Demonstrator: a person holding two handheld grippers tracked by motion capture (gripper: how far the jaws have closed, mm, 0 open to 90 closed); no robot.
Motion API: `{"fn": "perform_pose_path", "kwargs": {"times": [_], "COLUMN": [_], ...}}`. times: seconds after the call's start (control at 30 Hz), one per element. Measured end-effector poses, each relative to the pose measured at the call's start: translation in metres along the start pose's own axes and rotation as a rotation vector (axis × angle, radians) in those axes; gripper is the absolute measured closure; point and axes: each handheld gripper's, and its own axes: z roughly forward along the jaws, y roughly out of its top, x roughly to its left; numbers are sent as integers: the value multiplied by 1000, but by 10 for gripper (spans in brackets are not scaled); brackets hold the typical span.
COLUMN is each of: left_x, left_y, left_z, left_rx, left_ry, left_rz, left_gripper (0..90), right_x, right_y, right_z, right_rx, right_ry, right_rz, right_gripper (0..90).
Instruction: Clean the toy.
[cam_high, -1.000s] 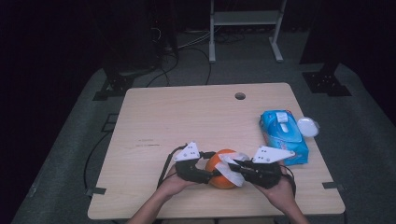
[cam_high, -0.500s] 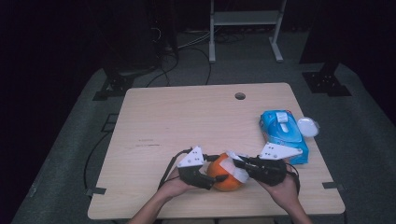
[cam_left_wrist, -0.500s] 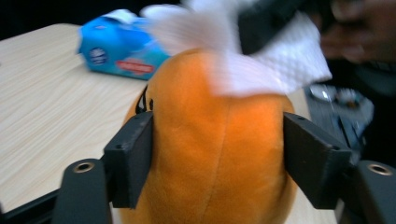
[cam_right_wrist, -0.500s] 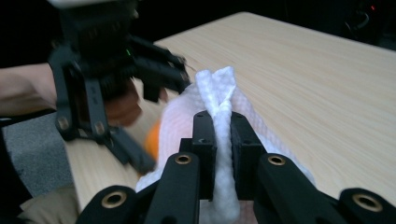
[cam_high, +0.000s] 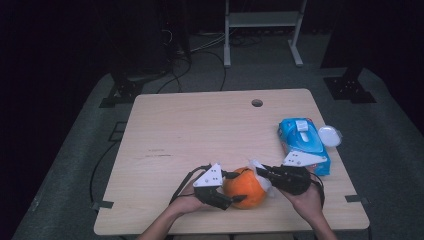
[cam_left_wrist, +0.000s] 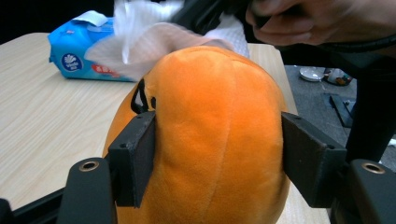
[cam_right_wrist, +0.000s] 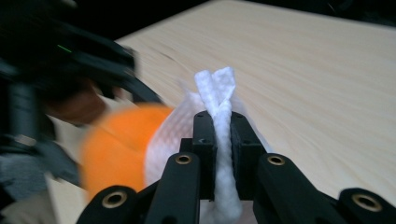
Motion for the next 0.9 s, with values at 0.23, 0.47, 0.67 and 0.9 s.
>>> {"fn": "perform_pose_path", "kwargs": {"times": [0.23,0.47,0.67,0.9], "left_x": [6,11,15,18], "left_y": [-2,-4,-6,-8], "left_z": [-5,-6,-10,-10], "left_rx": [-4,-15,-19,-30], "left_ry": [21,33,50,46], "left_rz": [-41,-73,-97,-120], "left_gripper": [316,306,303,294], "right_x": [-5,-16,-6,-13], "right_y": [-3,-8,-1,-6], "right_z": [5,3,1,3], "right_rx": [30,49,27,74], "right_ry": [-8,-5,37,-7], "right_rz": [10,70,45,68], "right_gripper": [821,821,821,821]}}
